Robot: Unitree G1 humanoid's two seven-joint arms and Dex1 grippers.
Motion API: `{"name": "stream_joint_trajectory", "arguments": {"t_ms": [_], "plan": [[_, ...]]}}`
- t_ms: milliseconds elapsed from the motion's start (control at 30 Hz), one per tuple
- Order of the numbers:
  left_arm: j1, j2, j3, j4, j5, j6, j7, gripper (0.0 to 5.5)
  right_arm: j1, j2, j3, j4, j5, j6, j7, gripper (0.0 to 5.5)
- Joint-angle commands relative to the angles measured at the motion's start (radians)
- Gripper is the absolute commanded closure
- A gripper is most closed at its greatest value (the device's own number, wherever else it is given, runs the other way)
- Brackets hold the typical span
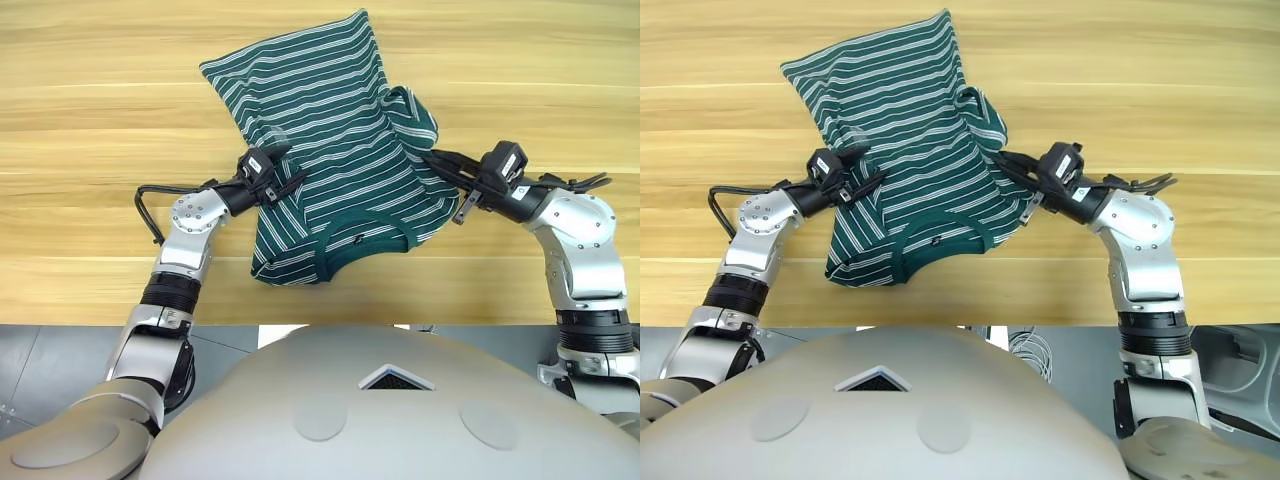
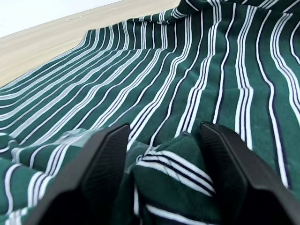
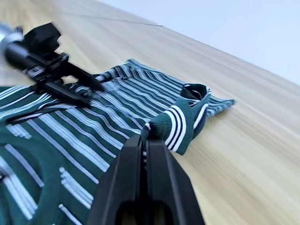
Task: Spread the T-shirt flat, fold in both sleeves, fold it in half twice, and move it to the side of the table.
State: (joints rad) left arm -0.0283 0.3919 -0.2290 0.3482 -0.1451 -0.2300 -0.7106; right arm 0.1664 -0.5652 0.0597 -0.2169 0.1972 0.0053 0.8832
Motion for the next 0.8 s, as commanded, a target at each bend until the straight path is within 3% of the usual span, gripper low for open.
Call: {"name": "stream_joint_trajectory", "arguments": {"t_ms": [33, 200, 500, 800], "plan": [[0.042, -0.006, -0.041, 0.067, 0.062, 0.045, -0.011, 2.8, 0.033, -0.06, 0.102, -0.022, -0.164, -0.056, -0.005, 5.46], [0.032, -0.011, -0.052, 0.076, 0.069, 0.045, -0.01, 2.8, 0.014, -0.08, 0.157, 0.011, -0.323, -0.066, -0.067, 5.46], [0.023, -0.004, -0.055, 0.087, 0.073, 0.044, -0.013, 2.8, 0.014, -0.059, 0.154, -0.048, -0.281, -0.009, -0.076, 4.02], [0.008, 0.023, -0.038, 0.077, 0.064, 0.044, -0.036, 2.8, 0.075, -0.106, 0.1, -0.165, -0.007, -0.039, 0.075, 2.57]]}}
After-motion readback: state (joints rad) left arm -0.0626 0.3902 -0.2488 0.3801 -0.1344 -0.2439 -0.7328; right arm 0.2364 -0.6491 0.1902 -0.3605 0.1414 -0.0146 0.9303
